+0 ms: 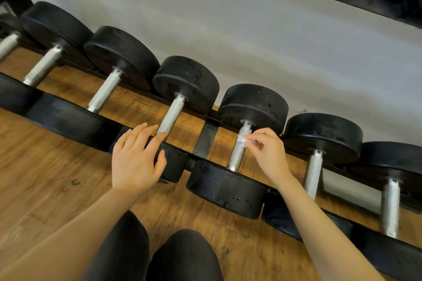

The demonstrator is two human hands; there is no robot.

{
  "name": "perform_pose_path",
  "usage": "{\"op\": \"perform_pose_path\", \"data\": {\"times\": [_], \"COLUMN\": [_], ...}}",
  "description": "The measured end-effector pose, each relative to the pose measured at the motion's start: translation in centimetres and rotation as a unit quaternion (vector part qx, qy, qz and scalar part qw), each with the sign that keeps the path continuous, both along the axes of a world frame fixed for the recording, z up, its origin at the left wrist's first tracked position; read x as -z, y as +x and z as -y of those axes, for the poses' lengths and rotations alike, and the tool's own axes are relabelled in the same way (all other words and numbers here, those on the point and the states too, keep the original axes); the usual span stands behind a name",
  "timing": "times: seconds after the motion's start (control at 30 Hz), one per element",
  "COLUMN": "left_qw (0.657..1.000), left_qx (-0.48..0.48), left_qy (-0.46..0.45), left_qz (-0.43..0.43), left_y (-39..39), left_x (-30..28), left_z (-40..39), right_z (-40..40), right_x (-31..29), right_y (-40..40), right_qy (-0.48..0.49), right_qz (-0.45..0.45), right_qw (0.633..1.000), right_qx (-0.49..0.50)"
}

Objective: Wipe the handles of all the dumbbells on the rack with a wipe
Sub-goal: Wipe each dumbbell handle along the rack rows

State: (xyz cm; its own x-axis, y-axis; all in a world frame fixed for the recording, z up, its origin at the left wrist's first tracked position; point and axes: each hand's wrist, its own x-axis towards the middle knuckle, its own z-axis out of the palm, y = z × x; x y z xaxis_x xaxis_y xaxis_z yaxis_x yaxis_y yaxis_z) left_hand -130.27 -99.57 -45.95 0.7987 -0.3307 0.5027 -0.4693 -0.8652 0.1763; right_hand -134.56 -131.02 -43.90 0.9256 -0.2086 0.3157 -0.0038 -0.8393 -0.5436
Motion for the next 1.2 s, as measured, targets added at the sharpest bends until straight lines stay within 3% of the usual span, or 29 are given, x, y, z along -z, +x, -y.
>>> {"op": "perform_pose_path", "data": {"times": [0.27, 0.47, 0.67, 0.8, 0.97, 1.07, 1.2], "left_qw": [1.000, 1.000, 1.000, 1.000, 1.000, 1.000, 1.000], "left_qx": [-0.007, -0.004, -0.008, -0.008, -0.013, -0.014, -0.013], "left_qy": [-0.004, -0.007, -0.011, -0.010, -0.014, -0.014, -0.011], "left_qz": [-0.003, -0.009, -0.005, -0.003, 0.003, 0.002, -0.001], "left_y": [0.0, -0.1, -0.1, -0.1, -0.1, -0.1, -0.1], "left_x": [0.0, -0.1, -0.1, -0.1, 0.0, 0.0, 0.0], "left_z": [0.0, 0.1, 0.1, 0.2, 0.2, 0.3, 0.2], "right_z": [-0.8, -0.7, -0.6, -0.5, -0.5, -0.2, -0.5], "right_x": [0.7, 0.7, 1.8, 1.4, 1.9, 1.8, 1.5], "right_y": [-1.8, -0.5, -1.9, -0.9, -1.3, -1.3, -1.0], "right_qy": [0.063, 0.079, 0.139, 0.159, 0.255, 0.259, 0.246], "right_qz": [-0.036, 0.019, -0.020, 0.011, -0.026, -0.054, -0.015], "right_qw": [0.996, 0.997, 0.990, 0.987, 0.966, 0.964, 0.968], "right_qx": [-0.054, 0.018, -0.003, 0.038, 0.034, 0.025, 0.057]}}
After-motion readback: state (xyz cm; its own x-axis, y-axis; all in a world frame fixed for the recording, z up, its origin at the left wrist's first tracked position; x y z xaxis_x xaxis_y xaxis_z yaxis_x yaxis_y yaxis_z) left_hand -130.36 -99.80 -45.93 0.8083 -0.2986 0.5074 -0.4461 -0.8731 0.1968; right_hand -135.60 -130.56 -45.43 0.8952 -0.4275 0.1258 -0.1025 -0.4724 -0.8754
